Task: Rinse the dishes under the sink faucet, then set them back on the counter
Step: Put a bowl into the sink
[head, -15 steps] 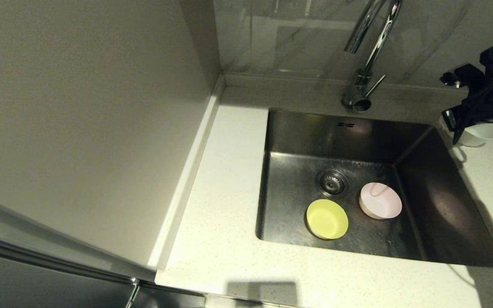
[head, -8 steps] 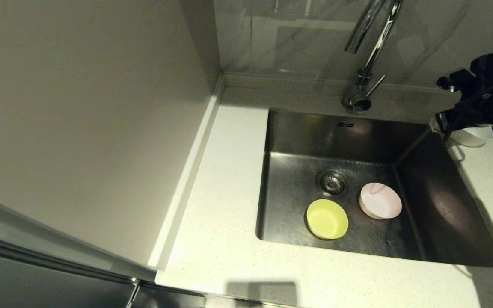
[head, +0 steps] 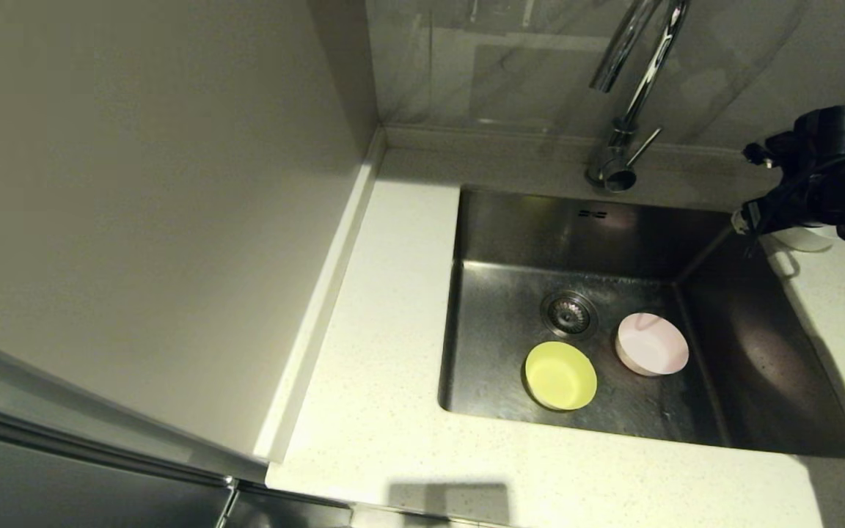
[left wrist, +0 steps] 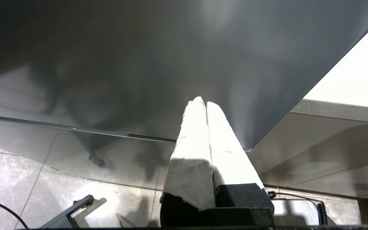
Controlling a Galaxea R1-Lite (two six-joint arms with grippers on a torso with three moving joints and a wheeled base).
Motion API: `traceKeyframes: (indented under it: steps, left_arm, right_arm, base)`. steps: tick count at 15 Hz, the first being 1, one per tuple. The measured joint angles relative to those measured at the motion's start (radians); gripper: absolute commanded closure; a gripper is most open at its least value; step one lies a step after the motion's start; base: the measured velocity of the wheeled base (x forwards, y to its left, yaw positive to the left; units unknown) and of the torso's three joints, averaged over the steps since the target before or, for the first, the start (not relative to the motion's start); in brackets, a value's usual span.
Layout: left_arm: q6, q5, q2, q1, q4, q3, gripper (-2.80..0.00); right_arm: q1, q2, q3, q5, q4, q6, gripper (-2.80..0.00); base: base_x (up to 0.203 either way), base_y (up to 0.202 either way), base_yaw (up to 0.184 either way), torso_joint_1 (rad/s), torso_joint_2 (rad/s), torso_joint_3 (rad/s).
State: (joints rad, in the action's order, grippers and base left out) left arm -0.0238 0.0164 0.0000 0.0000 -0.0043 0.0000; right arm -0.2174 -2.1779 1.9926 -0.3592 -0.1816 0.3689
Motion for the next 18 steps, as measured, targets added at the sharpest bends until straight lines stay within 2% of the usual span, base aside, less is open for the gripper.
traceKeyframes:
  steps: [10,13,18]
  left_arm:
    - [0.0,0.0,0.0,0.0,0.0,0.0,0.0]
    - [0.0,0.0,0.0,0.0,0.0,0.0,0.0]
    - [0.0,0.0,0.0,0.0,0.0,0.0,0.0]
  right_arm:
    - [-0.006,0.004,-0.001,0.002,-0.014,-0.005,0.0]
    - [-0.003,0.026,-0.001,0.007,-0.054,-0.026,0.0]
    - [0.069,0.084,-0.005,0.01,-0.122,-0.08,0.0]
  base:
    - [0.0,0.0,0.0,0.0,0.0,0.0]
    - [0.0,0.0,0.0,0.0,0.0,0.0]
    - [0.0,0.0,0.0,0.0,0.0,0.0]
